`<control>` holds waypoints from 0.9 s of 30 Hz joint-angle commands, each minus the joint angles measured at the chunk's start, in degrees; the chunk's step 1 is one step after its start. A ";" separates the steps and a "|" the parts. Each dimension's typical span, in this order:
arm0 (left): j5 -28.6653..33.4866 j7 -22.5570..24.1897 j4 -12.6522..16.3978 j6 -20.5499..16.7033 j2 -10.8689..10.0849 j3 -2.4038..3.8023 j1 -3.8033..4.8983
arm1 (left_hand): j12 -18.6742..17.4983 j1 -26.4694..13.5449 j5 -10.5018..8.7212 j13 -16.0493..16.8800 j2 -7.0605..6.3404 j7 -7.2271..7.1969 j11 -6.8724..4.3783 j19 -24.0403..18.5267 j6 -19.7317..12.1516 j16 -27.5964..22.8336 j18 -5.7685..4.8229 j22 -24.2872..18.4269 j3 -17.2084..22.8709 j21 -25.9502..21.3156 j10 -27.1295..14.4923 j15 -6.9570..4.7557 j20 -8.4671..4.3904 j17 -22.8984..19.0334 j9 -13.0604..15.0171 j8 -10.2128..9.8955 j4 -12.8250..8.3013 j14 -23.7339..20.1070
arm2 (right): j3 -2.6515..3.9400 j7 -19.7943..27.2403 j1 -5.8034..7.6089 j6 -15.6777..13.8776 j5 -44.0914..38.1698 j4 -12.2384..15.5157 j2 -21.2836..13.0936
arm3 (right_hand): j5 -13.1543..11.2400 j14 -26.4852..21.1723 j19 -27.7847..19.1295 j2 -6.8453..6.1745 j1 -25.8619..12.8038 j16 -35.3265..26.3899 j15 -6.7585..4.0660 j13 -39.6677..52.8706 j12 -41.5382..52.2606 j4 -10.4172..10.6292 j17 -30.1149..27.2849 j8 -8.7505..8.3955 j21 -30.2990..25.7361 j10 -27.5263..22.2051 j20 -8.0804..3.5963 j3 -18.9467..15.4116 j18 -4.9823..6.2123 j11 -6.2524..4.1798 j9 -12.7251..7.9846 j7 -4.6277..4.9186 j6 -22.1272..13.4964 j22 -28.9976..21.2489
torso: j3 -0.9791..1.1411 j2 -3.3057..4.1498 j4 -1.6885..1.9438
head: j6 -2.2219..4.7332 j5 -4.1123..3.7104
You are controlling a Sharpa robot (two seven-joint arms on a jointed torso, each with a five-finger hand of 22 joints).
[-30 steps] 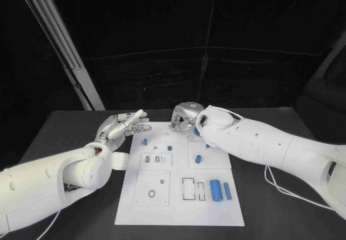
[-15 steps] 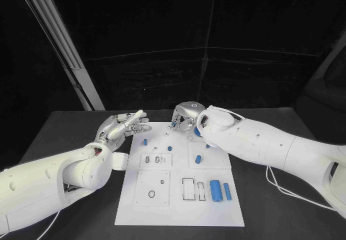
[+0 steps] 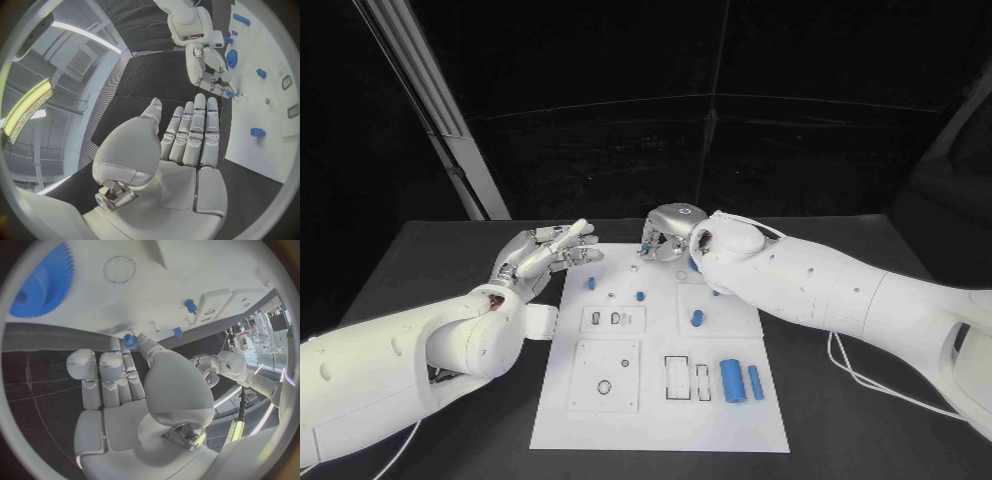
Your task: Assemble the parts on the task board
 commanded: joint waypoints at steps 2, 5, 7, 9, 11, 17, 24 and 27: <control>-0.32 0.12 0.07 0.35 0.03 0.05 0.12 | -0.35 0.40 0.01 -0.05 0.20 0.24 0.00 0.39 0.02 -0.21 0.85 -0.06 0.13 -0.12 -0.56 0.41 0.18 0.05 -0.07 -0.19 -0.28 -0.01 | 0.00 -0.68 0.12 1.03 -1.29 -0.11 0.29 | 0.03 -0.03 0.31 -0.40 0.41 -0.17 -0.22 -0.06 0.07 0.22 -0.06 0.13 0.11 0.17 0.02 -0.20 -0.16 0.00 0.03 -0.14 0.44 -0.02 | 0.01 0.02 -0.06 | -0.05 0.14; -0.32 0.13 0.06 0.36 0.05 0.05 0.13 | -0.35 0.40 0.01 -0.05 0.20 0.24 0.00 0.39 0.02 -0.21 0.85 -0.06 0.13 -0.12 -0.56 0.41 0.18 0.05 -0.07 -0.19 -0.28 -0.01 | 0.00 -0.74 0.12 1.05 -1.42 -0.16 0.46 | 0.04 -0.03 0.32 -0.40 0.48 -0.15 -0.22 -0.07 0.06 0.20 -0.02 0.13 0.12 0.17 0.01 -0.19 -0.17 -0.01 0.03 -0.16 0.46 0.00 | 0.03 0.04 -0.06 | -0.03 0.15; -0.32 0.14 0.05 0.38 0.06 0.05 0.13 | -0.35 0.40 0.01 -0.05 0.20 0.24 0.00 0.39 0.02 -0.21 0.85 -0.06 0.13 -0.12 -0.56 0.41 0.18 0.05 -0.07 -0.19 -0.28 -0.01 | 0.00 -0.83 0.12 1.02 -1.54 -0.18 0.53 | 0.04 -0.03 0.32 -0.40 0.48 -0.15 -0.22 -0.07 0.06 0.20 -0.02 0.13 0.12 0.17 0.01 -0.19 -0.17 -0.01 0.03 -0.16 0.46 0.00 | 0.06 0.05 -0.05 | -0.04 0.17; -0.32 0.14 0.03 0.39 0.07 0.05 0.13 | -0.35 0.40 0.01 -0.05 0.20 0.24 0.00 0.39 0.02 -0.21 0.85 -0.06 0.13 -0.12 -0.56 0.41 0.18 0.05 -0.07 -0.19 -0.28 -0.01 | 0.00 -0.94 0.12 0.98 -1.64 -0.18 0.56 | 0.05 -0.03 0.32 -0.39 0.55 -0.14 -0.23 -0.07 0.05 0.19 0.01 0.13 0.13 0.18 0.01 -0.18 -0.17 -0.02 0.03 -0.18 0.48 0.01 | 0.09 0.05 -0.06 | -0.06 0.18; -0.32 0.14 0.01 0.39 0.06 0.05 0.14 | -0.35 0.40 0.01 -0.05 0.20 0.24 0.00 0.39 0.02 -0.21 0.85 -0.06 0.13 -0.12 -0.56 0.41 0.18 0.05 -0.07 -0.19 -0.28 -0.01 | 0.00 -1.04 0.12 0.93 -1.74 -0.19 0.56 | 0.05 -0.03 0.33 -0.37 0.60 -0.13 -0.23 -0.08 0.04 0.18 0.03 0.13 0.13 0.18 0.00 -0.16 -0.17 -0.03 0.03 -0.20 0.49 0.02 | 0.10 0.05 -0.11 | -0.09 0.20; -0.32 0.13 -0.09 0.38 0.06 0.05 0.14 | -0.35 0.40 0.01 -0.05 0.20 0.24 0.00 0.39 0.02 -0.21 0.85 -0.06 0.13 -0.12 -0.56 0.41 0.18 0.05 -0.07 -0.19 -0.28 -0.01 | 0.00 -1.18 0.12 0.74 -1.89 -0.17 0.46 | 0.05 -0.03 0.33 -0.37 0.60 -0.13 -0.23 -0.08 0.04 0.18 0.03 0.13 0.13 0.18 0.00 -0.16 -0.17 -0.03 0.03 -0.20 0.49 0.02 | 0.11 0.05 -0.14 | -0.12 0.25; -0.32 0.10 -0.18 0.41 0.08 0.04 0.14 | -0.35 0.40 0.01 -0.05 0.20 0.24 0.00 0.39 0.02 -0.21 0.85 -0.06 0.13 -0.12 -0.56 0.41 0.18 0.05 -0.07 -0.19 -0.28 -0.01 | 0.00 -1.25 0.12 -0.05 -1.94 0.09 0.19 | 0.05 -0.06 0.35 -0.32 0.77 -0.17 -0.25 -0.09 0.02 0.15 -0.04 0.13 0.17 0.22 -0.01 -0.12 -0.18 -0.06 0.03 -0.23 0.55 0.09 | 0.14 0.05 -0.10 | -0.14 0.22; -0.32 0.09 -0.24 0.41 0.07 0.04 0.14 | -0.35 0.40 0.01 -0.05 0.20 0.24 0.00 0.39 0.02 -0.21 0.85 -0.06 0.13 -0.12 -0.56 0.41 0.18 0.05 -0.07 -0.19 -0.28 -0.01 | 0.00 -1.21 0.11 -0.55 -1.95 0.30 -0.07 | 0.06 -0.07 0.40 -0.27 0.94 -0.17 -0.27 -0.10 0.00 0.12 -0.04 0.13 0.21 0.26 -0.03 -0.07 -0.20 -0.08 0.03 -0.25 0.61 0.18 | 0.15 0.06 -0.16 | -0.15 0.24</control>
